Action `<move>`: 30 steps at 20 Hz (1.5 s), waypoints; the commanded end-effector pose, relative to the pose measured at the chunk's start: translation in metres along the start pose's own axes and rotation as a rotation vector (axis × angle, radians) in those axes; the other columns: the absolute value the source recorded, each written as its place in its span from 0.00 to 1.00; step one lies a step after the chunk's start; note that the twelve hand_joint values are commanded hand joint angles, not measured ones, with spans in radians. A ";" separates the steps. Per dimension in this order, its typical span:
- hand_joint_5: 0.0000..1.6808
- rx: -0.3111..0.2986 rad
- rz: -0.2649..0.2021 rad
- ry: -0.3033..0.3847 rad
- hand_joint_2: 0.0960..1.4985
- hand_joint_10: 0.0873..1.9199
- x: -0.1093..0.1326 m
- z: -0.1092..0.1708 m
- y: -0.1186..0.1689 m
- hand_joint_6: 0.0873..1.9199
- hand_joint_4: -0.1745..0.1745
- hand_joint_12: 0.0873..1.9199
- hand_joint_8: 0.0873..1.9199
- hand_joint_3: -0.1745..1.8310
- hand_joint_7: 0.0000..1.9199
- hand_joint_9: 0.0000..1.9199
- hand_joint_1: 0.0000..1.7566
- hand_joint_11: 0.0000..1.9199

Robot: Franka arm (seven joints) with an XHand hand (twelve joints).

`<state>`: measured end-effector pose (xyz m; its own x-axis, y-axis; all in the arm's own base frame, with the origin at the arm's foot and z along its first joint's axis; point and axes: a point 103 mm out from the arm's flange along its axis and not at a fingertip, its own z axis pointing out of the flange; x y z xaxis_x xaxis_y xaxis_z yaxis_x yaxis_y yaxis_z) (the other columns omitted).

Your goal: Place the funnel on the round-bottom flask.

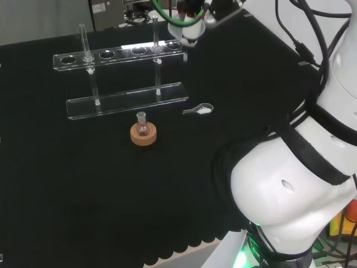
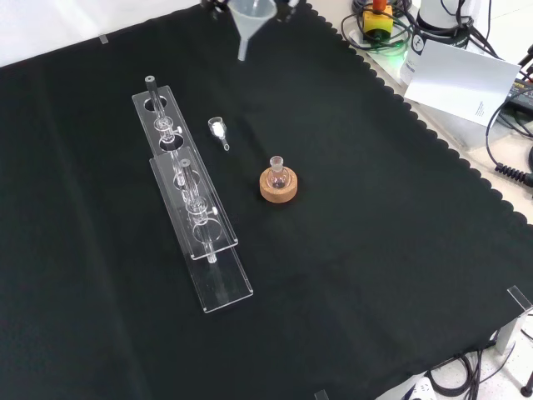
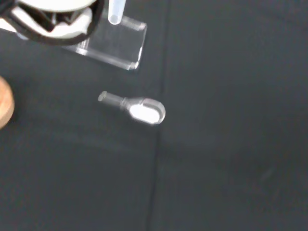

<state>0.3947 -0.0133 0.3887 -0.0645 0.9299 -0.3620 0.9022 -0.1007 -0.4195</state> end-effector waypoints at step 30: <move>0.31 0.090 -0.164 -0.028 0.39 0.32 0.109 0.031 0.045 0.56 0.45 0.71 0.35 0.44 0.09 0.23 0.50 0.08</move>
<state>0.4062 0.0677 0.3165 -0.2133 0.9242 -0.3168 0.8440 0.0110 -0.5362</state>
